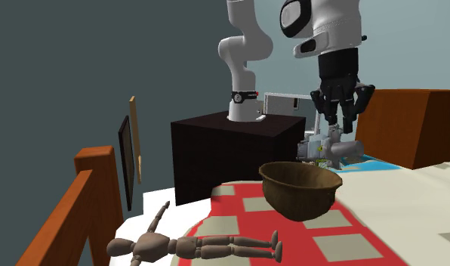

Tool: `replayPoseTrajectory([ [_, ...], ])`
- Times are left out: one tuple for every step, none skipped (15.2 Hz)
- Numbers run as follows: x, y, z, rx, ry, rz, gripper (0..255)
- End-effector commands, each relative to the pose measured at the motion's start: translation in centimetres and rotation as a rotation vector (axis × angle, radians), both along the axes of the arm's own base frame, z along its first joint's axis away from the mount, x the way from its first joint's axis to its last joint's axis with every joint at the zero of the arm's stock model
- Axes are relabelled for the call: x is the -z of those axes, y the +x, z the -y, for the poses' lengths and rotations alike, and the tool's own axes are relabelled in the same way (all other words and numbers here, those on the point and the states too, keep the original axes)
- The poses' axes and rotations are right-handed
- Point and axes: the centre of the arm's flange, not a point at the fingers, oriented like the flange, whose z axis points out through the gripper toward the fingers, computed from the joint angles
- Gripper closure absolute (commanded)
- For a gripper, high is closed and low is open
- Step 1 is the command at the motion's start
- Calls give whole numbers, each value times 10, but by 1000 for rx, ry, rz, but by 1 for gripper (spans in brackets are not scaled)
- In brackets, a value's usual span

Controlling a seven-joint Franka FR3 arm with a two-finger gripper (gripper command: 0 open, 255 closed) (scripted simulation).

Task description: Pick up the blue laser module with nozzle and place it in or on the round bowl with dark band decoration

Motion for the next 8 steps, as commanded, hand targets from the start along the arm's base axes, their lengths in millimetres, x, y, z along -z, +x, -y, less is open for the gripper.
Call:
replayPoseTrajectory([
  [0,25,13,0,-1,-1,255],
  [0,37,19,0,-1,-1,255],
  [-1,49,25,0,-1,-1,255],
  [-1,63,32,0,-1,-1,255],
  [5,63,32,0,-1,-1,255],
  [10,63,32,0,-1,-1,255],
  [15,63,32,0,-1,-1,255],
  [20,63,32,0,-1,-1,255],
])
